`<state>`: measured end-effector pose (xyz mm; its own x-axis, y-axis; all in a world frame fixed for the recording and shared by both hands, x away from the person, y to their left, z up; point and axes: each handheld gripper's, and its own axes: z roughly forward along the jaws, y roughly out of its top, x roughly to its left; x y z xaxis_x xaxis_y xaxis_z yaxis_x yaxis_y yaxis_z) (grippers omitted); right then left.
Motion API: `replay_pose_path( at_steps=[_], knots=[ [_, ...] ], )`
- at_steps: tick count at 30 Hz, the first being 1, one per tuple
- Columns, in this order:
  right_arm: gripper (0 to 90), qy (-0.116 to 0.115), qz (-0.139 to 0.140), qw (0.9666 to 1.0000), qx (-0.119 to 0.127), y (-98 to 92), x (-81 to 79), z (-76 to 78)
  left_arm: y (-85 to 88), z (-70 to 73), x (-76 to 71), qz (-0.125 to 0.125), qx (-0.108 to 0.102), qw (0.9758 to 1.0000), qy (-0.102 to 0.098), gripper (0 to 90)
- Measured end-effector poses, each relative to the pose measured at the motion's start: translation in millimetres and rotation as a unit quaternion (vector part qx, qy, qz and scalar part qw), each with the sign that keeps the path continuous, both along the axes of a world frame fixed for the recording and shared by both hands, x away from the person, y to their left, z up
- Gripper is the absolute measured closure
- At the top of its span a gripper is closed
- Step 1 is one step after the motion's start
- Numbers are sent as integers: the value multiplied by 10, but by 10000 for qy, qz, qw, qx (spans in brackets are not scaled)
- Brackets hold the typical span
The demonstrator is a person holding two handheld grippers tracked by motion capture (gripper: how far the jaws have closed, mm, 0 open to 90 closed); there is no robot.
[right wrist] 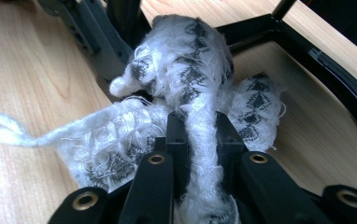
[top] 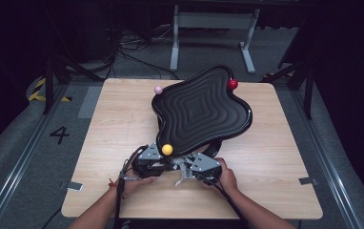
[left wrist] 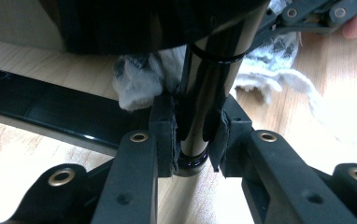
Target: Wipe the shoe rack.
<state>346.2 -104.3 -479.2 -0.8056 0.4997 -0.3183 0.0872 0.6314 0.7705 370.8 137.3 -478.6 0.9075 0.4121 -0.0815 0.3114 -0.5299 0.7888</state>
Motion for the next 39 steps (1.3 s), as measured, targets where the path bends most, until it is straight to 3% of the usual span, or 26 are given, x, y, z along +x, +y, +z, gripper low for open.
replay_pose_path(
  at_steps=[16,20,23,28,39],
  knots=[
    [802,-68,58,10000,-24,140,-43,-9,3,0,9,-6,-15,10000,47,727],
    [801,54,101,9999,51,128,-10,-5,1,2,9,-41,7,10000,50,728],
    [801,-74,112,9999,-39,85,-3,-9,1,3,10,-64,18,10000,56,728],
    [801,-71,-42,10000,-25,-27,45,-12,-3,-1,3,-41,-16,10000,42,729],
    [802,-167,-544,9983,-144,-423,218,-8,3,0,6,-62,-12,10000,50,730]
  ],
)
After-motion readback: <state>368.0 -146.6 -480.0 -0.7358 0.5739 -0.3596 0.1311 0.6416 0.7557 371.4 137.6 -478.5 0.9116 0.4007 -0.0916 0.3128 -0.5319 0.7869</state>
